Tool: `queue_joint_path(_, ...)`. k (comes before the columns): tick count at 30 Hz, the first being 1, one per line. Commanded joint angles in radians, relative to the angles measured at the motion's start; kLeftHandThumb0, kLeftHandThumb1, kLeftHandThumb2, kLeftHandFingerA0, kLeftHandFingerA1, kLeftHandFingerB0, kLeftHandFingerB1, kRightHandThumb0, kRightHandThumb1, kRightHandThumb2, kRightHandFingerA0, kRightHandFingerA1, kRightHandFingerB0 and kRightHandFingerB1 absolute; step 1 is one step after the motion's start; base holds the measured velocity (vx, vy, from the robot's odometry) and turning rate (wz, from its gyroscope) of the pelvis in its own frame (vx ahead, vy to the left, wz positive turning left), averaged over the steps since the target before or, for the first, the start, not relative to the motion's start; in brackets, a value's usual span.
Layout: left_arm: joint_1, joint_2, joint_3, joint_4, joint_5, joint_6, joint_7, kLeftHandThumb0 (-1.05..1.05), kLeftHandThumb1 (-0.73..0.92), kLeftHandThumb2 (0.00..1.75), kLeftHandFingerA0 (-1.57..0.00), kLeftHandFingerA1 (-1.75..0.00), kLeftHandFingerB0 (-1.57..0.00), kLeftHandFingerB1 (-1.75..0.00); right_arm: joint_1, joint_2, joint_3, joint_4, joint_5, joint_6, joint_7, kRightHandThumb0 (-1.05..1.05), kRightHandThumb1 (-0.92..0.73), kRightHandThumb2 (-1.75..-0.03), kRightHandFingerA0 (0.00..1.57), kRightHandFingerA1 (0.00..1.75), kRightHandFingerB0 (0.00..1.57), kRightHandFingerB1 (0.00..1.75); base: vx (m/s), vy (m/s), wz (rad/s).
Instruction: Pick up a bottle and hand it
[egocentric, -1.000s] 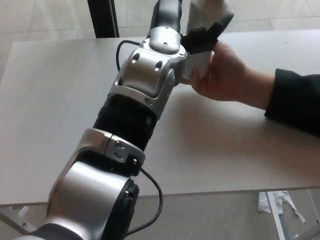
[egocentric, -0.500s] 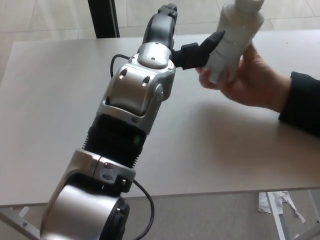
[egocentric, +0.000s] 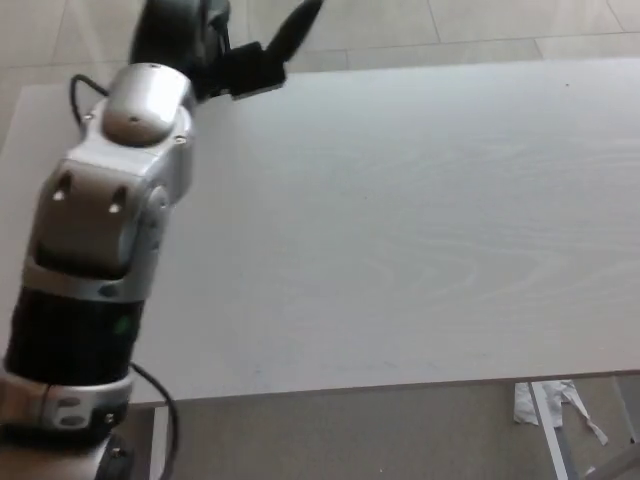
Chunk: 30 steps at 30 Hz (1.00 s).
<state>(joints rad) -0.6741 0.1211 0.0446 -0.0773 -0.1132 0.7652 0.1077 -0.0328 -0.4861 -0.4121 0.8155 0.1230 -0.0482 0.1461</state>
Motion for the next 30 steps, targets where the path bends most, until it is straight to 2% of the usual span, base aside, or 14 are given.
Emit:
queue_joint_path(1, 0.465, 0.55, 0.734, -0.413, -0.165, 0.09, -0.474, -0.72, 0.49, 0.85, -0.14, -0.53, -0.05, -0.29, 0.011, -0.077, -0.033, 0.023, 0.024, 0.051, 0.019, -0.62, -0.41, -0.89, 0.66, 0.75, 0.45, 0.69, 0.0, 0.0, 0.0)
queue_joint_path(3, 0.569, 0.588, 0.864, -0.317, -0.117, 0.053, -0.474, -0.78, 0.5, 0.86, -0.21, -0.6, -0.05, -0.44, 0.012, -0.079, -0.038, 0.03, 0.027, 0.051, 0.018, -0.62, -0.58, -0.57, 0.68, 0.69, 0.45, 0.64, 0.0, 0.0, 0.0)
queue_joint_path(6, 0.742, 0.59, 1.019, -0.009, -0.096, -0.123, -0.437, -0.87, 0.51, 0.88, -0.37, -0.74, -0.05, -0.48, 0.027, -0.088, -0.042, 0.02, 0.023, 0.053, 0.012, -0.65, -0.42, -0.9, 0.65, 0.76, 0.45, 0.7, 0.0, 0.0, 0.0)
queue_joint_path(8, 0.778, 0.599, 1.026, 0.094, -0.101, -0.161, -0.419, -0.9, 0.54, 0.89, -0.29, -0.76, -0.05, -0.38, 0.028, -0.091, -0.043, 0.03, 0.019, 0.054, 0.003, -0.66, -0.59, -0.56, 0.69, 0.71, 0.47, 0.67, 0.0, 0.0, 0.0)
queue_joint_path(9, 0.81, 0.599, 1.026, 0.154, -0.099, -0.207, -0.411, -0.83, 0.62, 0.58, -0.13, -0.9, -0.02, -0.42, 0.028, -0.093, -0.041, 0.038, 0.017, 0.045, 0.006, -0.66, -0.59, -0.58, 0.69, 0.71, 0.45, 0.65, 0.0, 0.0, 0.0)
queue_joint_path(10, 0.837, 0.605, 1.021, 0.249, -0.101, -0.25, -0.396, -0.86, 0.5, 0.9, -0.17, -0.76, -0.02, -0.34, 0.029, -0.094, -0.04, 0.043, 0.015, 0.044, 0.006, -0.66, -0.59, -0.57, 0.68, 0.7, 0.45, 0.64, 0.0, 0.0, 0.0)
queue_joint_path(11, 0.857, 0.604, 1.003, 0.324, -0.092, -0.279, -0.365, -0.78, 0.6, 0.58, 0.0, -0.9, -0.03, -0.37, 0.031, -0.095, -0.041, 0.042, 0.017, 0.044, 0.011, -0.65, -0.43, -0.91, 0.62, 0.74, 0.43, 0.68, 0.0, 0.0, 0.0)
queue_joint_path(12, 0.881, 0.594, 0.969, 0.427, -0.076, -0.319, -0.308, -0.82, 0.47, 0.87, -0.04, -0.73, -0.05, -0.36, 0.037, -0.094, -0.043, 0.035, 0.022, 0.043, 0.02, -0.66, -0.59, -0.58, 0.67, 0.71, 0.43, 0.65, 0.0, 0.0, 0.0)
queue_joint_path(15, 0.888, 0.592, 0.904, 0.579, -0.064, -0.395, -0.259, -0.76, 0.61, 0.55, 0.0, -0.91, -0.01, -0.36, 0.039, -0.091, -0.047, 0.034, 0.026, 0.041, 0.021, -0.66, -0.58, -0.58, 0.7, 0.73, 0.45, 0.66, 0.0, 0.0, 0.0)
queue_joint_path(17, 0.888, 0.586, 0.872, 0.644, -0.061, -0.416, -0.245, -0.76, 0.44, 0.88, -0.15, -0.74, 0.0, -0.29, 0.04, -0.092, -0.046, 0.034, 0.022, 0.04, 0.02, -0.67, -0.58, -0.58, 0.7, 0.74, 0.44, 0.66, 0.0, 0.0, 0.0)
queue_joint_path(18, 0.871, 0.592, 0.848, 0.713, -0.058, -0.43, -0.233, -0.73, 0.61, 0.56, -0.07, -0.87, -0.02, -0.32, 0.039, -0.093, -0.043, 0.032, 0.017, 0.049, 0.011, -0.68, -0.58, -0.58, 0.76, 0.77, 0.44, 0.66, 0.0, 0.0, 0.0)
queue_joint_path(19, 0.864, 0.583, 0.834, 0.75, -0.057, -0.448, -0.218, -0.75, 0.46, 0.84, -0.22, -0.76, -0.03, -0.32, 0.038, -0.093, -0.044, 0.041, 0.018, 0.037, 0.015, -0.68, -0.58, -0.58, 0.74, 0.75, 0.43, 0.67, 0.0, 0.0, 0.0)
queue_joint_path(21, 0.826, 0.541, 0.79, 0.816, -0.052, -0.447, -0.177, -0.67, 0.65, 0.58, -0.14, -0.86, 0.0, -0.39, 0.024, -0.083, -0.042, 0.052, 0.021, 0.04, 0.012, -0.68, -0.58, -0.57, 0.66, 0.7, 0.44, 0.67, 0.0, 0.0, 0.0)
queue_joint_path(30, 0.923, 0.438, 0.561, 0.865, 0.007, -0.463, -0.328, -0.63, 0.38, 0.75, -0.28, -0.77, -0.09, -0.47, 0.005, -0.062, -0.028, 0.071, 0.016, 0.028, 0.011, -0.67, -0.57, -0.58, 0.9, 0.93, 0.43, 0.65, 0.0, 0.0, 0.0)
